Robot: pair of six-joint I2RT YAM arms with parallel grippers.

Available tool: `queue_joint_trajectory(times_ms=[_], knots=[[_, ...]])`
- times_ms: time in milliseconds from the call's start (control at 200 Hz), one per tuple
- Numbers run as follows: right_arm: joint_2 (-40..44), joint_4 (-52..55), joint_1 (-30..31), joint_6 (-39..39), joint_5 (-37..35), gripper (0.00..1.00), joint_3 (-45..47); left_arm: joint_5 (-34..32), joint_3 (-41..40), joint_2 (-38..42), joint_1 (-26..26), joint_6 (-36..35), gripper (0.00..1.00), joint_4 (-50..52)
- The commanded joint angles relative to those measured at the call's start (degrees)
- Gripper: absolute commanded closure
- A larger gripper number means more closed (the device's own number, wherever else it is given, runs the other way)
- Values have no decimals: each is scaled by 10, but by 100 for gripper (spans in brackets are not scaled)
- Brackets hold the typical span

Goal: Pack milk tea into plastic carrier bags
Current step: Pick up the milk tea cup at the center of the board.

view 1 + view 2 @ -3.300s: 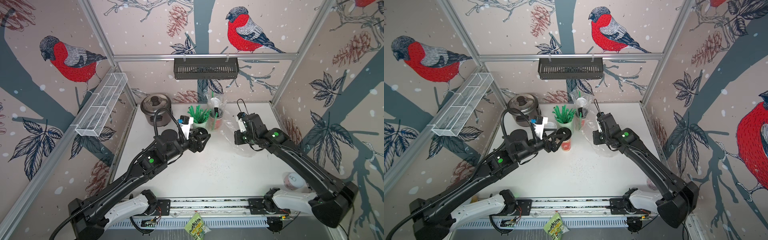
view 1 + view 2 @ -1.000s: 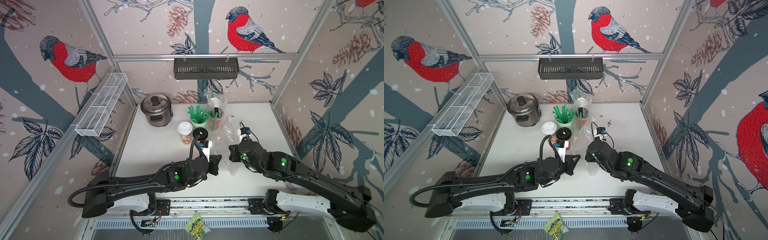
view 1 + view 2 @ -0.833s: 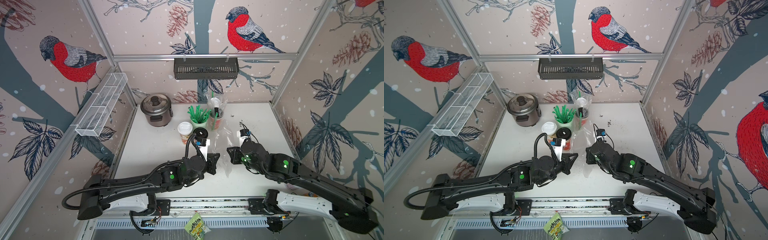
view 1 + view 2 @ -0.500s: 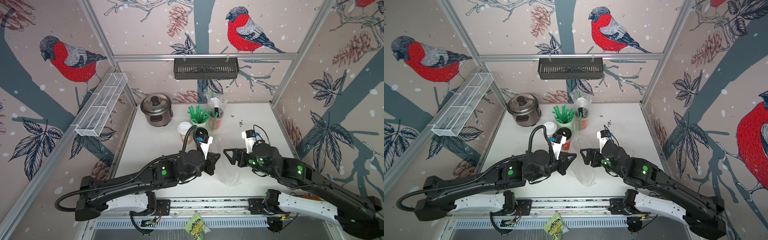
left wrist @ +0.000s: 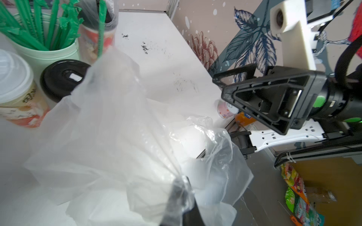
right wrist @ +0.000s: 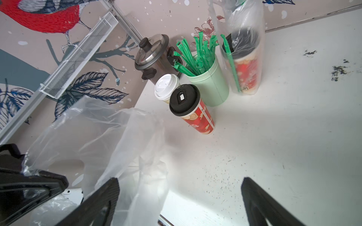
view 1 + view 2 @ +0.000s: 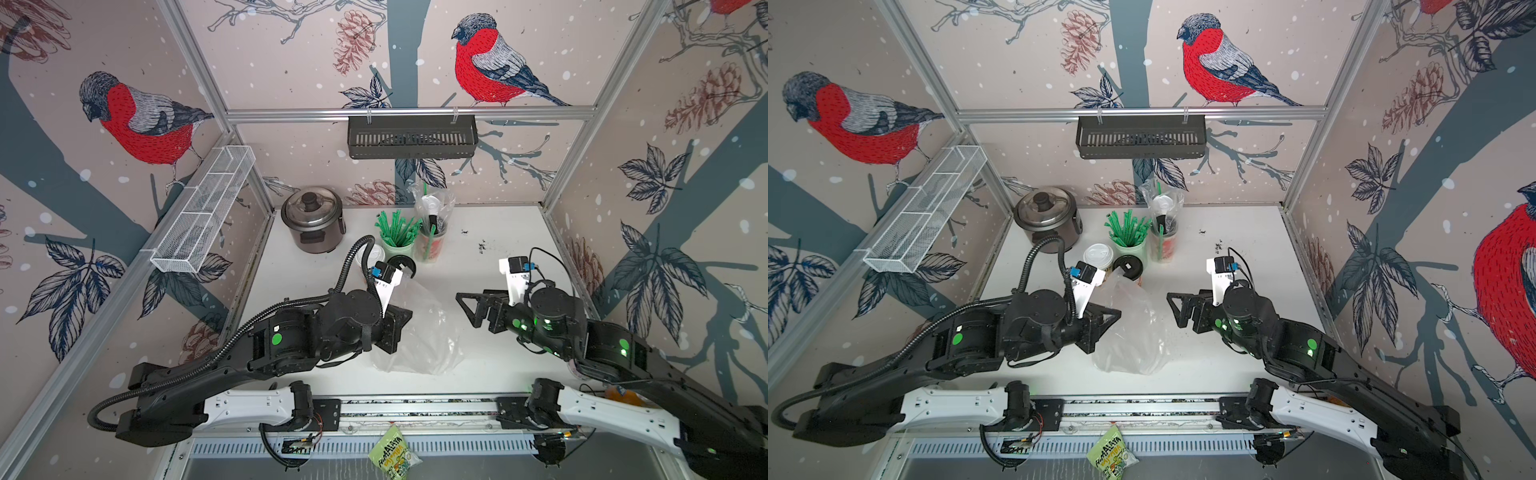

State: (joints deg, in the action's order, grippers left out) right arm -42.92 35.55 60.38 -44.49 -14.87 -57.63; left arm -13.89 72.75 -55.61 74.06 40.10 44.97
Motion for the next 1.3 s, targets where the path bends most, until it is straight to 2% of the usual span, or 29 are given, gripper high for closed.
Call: queue_joint_trajectory(times_ms=[0,200,295,560,730,1001,1296], knots=[[-23,-28,-14,37,3,2,0,-31,3,8,0,3,100,78],[-101,-61,-91,93,74,1,-8,-62,-35,44,-11,-1,100,64],[-144,-77,-120,122,96,1,-23,-47,-49,56,-30,-13,100,55],[-285,-87,-152,196,127,2,-112,5,-89,49,-87,-42,100,35],[-377,-74,-153,231,140,3,-176,22,-104,31,-110,-59,100,29],[-502,-6,-125,285,125,6,-288,92,-114,15,-163,-92,100,13],[-615,83,-103,309,83,7,-392,95,-111,5,-173,-103,100,18]])
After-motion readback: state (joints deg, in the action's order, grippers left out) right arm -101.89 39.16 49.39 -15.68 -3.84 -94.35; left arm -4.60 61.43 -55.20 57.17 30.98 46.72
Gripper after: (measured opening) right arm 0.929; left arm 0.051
